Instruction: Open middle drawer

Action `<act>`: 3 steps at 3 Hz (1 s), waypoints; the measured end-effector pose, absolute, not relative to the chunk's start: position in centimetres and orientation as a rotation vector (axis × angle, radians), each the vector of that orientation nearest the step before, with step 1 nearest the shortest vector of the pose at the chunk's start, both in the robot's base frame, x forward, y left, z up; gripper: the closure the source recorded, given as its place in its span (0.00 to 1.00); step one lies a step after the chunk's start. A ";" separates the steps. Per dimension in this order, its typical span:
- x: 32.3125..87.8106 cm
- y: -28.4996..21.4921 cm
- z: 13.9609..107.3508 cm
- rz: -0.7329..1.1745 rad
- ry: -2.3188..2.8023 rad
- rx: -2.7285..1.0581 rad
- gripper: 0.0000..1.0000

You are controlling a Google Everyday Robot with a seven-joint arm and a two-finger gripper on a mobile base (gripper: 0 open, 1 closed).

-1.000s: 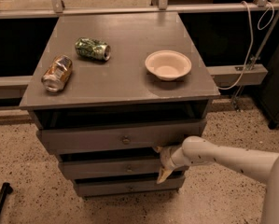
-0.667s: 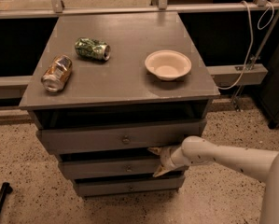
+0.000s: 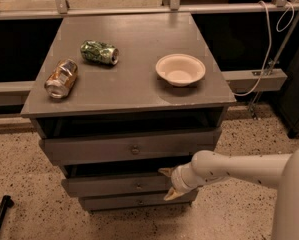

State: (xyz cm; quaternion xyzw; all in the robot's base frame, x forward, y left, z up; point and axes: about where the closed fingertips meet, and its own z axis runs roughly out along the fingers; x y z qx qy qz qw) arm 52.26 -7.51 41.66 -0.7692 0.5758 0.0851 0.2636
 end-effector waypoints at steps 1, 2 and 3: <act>50.0 -8.2 41.9 0.274 1.602 -2.075 0.35; 47.5 -8.9 42.9 0.356 1.625 -2.039 0.35; 45.5 -9.2 44.8 0.435 1.613 -2.012 0.36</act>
Offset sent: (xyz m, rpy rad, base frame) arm -0.0823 -0.0303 0.0295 0.1056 0.1660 -0.0586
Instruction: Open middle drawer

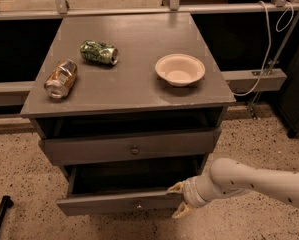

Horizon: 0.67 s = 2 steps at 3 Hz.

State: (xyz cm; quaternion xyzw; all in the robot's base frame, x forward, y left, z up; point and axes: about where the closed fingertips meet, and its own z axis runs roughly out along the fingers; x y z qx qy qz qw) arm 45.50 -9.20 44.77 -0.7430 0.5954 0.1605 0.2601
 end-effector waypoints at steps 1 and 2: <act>44.6 -9.3 48.0 0.467 1.558 -2.026 0.32; 45.5 -9.6 49.8 0.417 1.529 -2.012 0.30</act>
Offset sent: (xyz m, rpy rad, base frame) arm 0.0114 -0.0095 0.0756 0.0431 -0.1188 0.0248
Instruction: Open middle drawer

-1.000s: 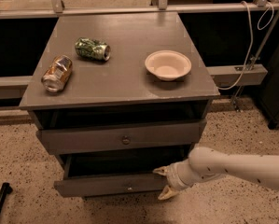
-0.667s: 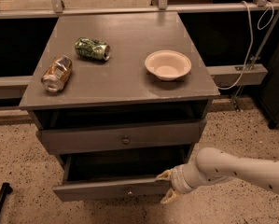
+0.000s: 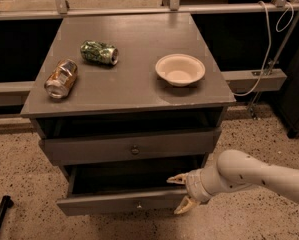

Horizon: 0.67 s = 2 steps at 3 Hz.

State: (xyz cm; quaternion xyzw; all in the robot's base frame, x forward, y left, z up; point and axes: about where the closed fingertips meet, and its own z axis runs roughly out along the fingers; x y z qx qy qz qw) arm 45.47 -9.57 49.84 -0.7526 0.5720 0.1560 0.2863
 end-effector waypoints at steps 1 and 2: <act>48.0 -9.7 49.2 0.349 1.551 -1.989 0.48; 50.7 -9.5 47.7 0.274 1.588 -1.970 0.72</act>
Offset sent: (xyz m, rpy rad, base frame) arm 0.0933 0.0021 -0.0421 -0.1007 -0.1185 -0.1548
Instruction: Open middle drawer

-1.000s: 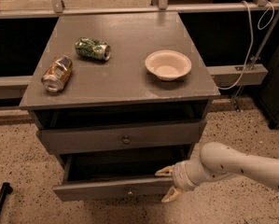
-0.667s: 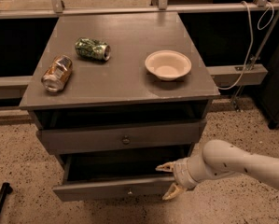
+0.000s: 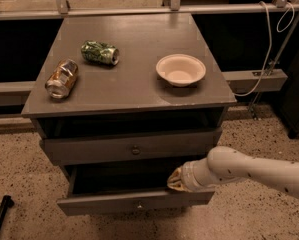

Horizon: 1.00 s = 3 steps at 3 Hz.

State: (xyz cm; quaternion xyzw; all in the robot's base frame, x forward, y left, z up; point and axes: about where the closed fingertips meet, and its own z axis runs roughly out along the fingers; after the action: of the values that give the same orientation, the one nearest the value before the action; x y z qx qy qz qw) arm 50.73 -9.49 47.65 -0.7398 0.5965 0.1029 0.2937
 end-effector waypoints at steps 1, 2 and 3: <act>52.9 -8.9 46.1 0.226 1.617 -1.966 0.80; 54.2 -8.4 43.9 0.227 1.651 -1.979 0.79; 53.6 -8.1 42.4 0.271 1.671 -2.034 0.77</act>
Offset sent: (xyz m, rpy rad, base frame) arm 0.0522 0.0153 -0.0632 -0.0843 0.0322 -0.0535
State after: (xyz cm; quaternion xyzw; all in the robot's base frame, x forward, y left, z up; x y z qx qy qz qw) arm 53.56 -8.05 42.41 -0.7451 0.6121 0.0995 0.2453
